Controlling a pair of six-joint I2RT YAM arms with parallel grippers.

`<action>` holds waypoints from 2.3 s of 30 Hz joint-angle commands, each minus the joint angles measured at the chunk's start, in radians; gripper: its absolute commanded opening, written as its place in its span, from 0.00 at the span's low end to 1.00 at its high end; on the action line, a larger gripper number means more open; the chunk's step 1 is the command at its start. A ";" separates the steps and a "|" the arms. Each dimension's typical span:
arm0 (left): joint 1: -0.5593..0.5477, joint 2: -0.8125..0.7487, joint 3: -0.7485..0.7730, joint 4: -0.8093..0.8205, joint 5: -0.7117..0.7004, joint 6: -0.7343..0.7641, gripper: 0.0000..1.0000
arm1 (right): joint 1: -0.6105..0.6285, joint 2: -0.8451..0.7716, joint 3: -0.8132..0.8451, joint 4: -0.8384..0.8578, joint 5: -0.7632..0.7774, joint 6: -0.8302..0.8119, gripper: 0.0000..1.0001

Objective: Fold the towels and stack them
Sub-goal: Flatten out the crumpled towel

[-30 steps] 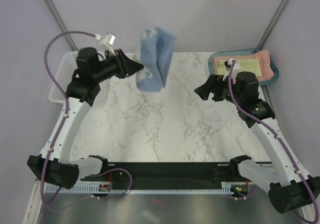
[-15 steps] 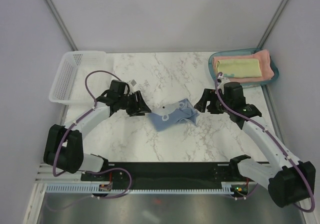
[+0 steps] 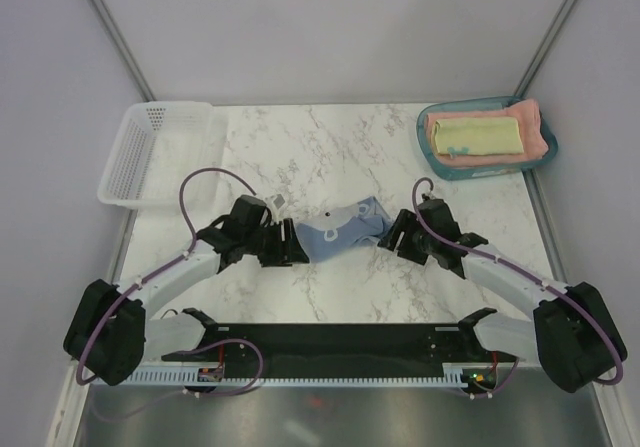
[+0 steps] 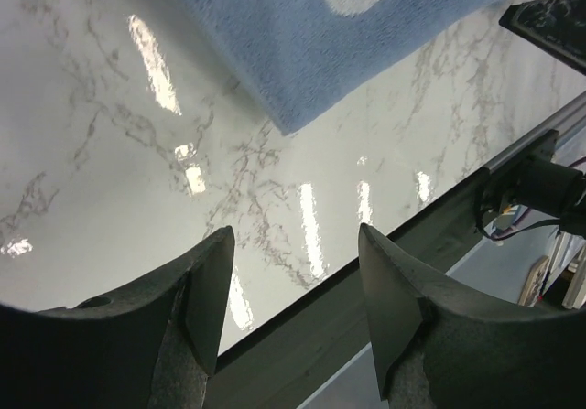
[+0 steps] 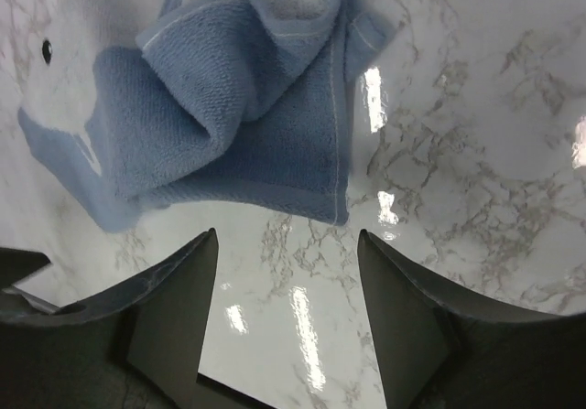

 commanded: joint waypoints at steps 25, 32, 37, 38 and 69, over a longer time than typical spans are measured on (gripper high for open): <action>-0.015 -0.085 -0.064 0.175 0.021 -0.080 0.65 | 0.123 -0.067 -0.117 0.060 0.342 0.954 0.59; -0.018 0.001 -0.085 0.227 0.012 -0.098 0.66 | 0.132 0.035 -0.115 0.161 0.371 0.961 0.56; -0.018 0.032 -0.059 0.230 0.029 -0.101 0.66 | 0.131 0.022 -0.100 0.181 0.449 0.878 0.16; -0.018 0.032 -0.055 0.229 0.029 -0.101 0.66 | 0.131 0.013 -0.085 0.181 0.458 0.841 0.02; -0.253 -0.036 0.053 0.436 -0.154 0.027 0.74 | 0.201 -0.009 0.357 0.095 0.264 0.346 0.00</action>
